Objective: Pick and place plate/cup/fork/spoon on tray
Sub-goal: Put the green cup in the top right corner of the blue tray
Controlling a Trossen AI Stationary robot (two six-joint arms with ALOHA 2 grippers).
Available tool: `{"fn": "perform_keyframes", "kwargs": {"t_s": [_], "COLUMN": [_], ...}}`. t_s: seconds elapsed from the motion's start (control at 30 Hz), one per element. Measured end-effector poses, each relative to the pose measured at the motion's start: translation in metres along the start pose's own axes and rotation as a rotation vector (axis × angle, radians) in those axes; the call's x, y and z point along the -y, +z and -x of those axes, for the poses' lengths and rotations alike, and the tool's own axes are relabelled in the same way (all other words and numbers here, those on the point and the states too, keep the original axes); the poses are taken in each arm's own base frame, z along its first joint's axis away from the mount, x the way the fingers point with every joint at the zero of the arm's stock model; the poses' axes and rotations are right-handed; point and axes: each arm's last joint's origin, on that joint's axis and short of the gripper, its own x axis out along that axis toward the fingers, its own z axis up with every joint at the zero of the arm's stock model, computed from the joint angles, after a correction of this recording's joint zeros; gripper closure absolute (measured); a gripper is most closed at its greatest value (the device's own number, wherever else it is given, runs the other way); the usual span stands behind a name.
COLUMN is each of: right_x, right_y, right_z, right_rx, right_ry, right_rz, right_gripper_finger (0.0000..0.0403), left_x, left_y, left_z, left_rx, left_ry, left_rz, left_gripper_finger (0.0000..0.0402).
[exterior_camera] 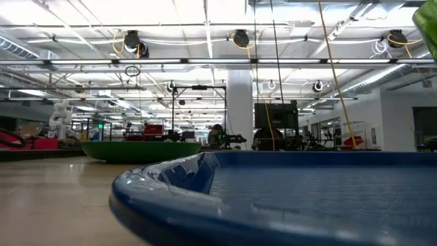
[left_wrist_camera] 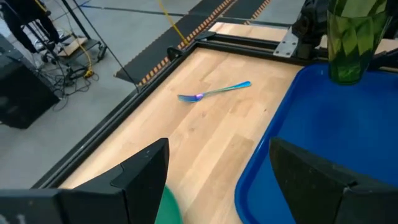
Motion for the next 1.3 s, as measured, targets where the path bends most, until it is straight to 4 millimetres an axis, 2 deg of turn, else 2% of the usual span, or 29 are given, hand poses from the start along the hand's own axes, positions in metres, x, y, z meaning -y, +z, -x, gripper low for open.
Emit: {"fn": "perform_keyframes", "kwargs": {"t_s": [0.27,0.67,1.0,1.3], "right_x": [0.002,0.000,-0.008,-0.010], "right_y": [-0.005,-0.018,-0.034,-0.042], "right_z": [-0.021,-0.036,-0.036,-0.055], "right_rx": [-0.011,0.005,0.092,0.088], "right_ry": [-0.089,-0.152,-0.135,-0.150], "right_rz": [-0.095,-0.227,-0.248,-0.240], "right_gripper_finger": [0.0403,0.0403,0.0403,0.0403], "left_x": [-0.002,-0.002,-0.002,-0.002], "left_y": [0.001,0.001,0.001,0.001], "left_z": [-0.004,-0.004,-0.004,-0.004], "left_rx": [-0.026,-0.027,-0.028,-0.028], "left_ry": [-0.022,-0.023,-0.023,-0.023], "left_rz": [0.005,0.025,0.054,0.072], "left_gripper_finger": [0.0124,0.0124,0.0124,0.0124]}}
